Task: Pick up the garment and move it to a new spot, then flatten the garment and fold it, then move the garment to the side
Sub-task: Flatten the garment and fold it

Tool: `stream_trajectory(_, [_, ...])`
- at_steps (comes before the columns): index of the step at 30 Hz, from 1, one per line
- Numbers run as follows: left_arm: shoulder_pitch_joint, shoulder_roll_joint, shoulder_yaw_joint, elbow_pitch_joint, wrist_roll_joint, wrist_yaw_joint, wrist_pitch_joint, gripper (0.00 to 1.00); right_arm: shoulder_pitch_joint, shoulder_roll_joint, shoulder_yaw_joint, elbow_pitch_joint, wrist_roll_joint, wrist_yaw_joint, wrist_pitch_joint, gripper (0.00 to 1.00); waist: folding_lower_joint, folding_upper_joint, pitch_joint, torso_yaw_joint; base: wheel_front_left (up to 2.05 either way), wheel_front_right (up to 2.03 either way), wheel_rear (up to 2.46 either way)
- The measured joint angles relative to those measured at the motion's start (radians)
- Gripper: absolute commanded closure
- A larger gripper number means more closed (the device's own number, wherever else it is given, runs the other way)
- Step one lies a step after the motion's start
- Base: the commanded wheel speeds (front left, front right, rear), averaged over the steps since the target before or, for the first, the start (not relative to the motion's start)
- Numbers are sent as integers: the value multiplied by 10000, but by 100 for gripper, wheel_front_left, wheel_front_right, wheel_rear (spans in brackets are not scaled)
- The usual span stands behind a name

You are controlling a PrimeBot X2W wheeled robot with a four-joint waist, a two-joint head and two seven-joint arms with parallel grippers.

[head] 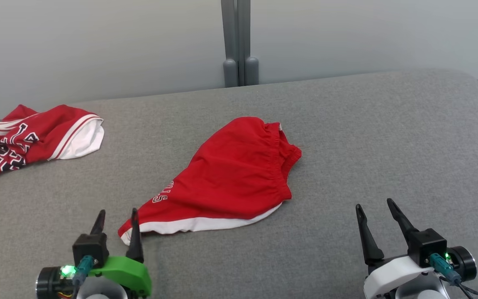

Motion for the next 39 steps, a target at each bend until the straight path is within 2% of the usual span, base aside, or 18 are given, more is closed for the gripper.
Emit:
stream_trajectory(7, [575,-832,146,-865,150,17,2,0,3,-2,-209,-105,13,0,0,0,0,0,-149,309,0,0,0])
stream_trajectory(10, [711,-1022,203,-980,247,-61,2,0,3,0,-253,-140,13,0,0,0,1,0,-193,446,0,0,0])
stream_trajectory(18, [916,-1267,589,-1135,481,-236,2,0,1,-2,-341,-230,15,0,0,0,0,0,-312,715,0,0,0])
stream_trajectory(32, [1060,-1471,1070,-1087,823,-472,2,0,1,-2,-366,-313,48,0,0,0,0,0,-431,747,0,0,0])
stream_trajectory(39, [1078,-1570,1072,-180,575,-683,199,0,1,-2,-324,-328,86,0,0,0,0,0,-321,733,0,0,0])
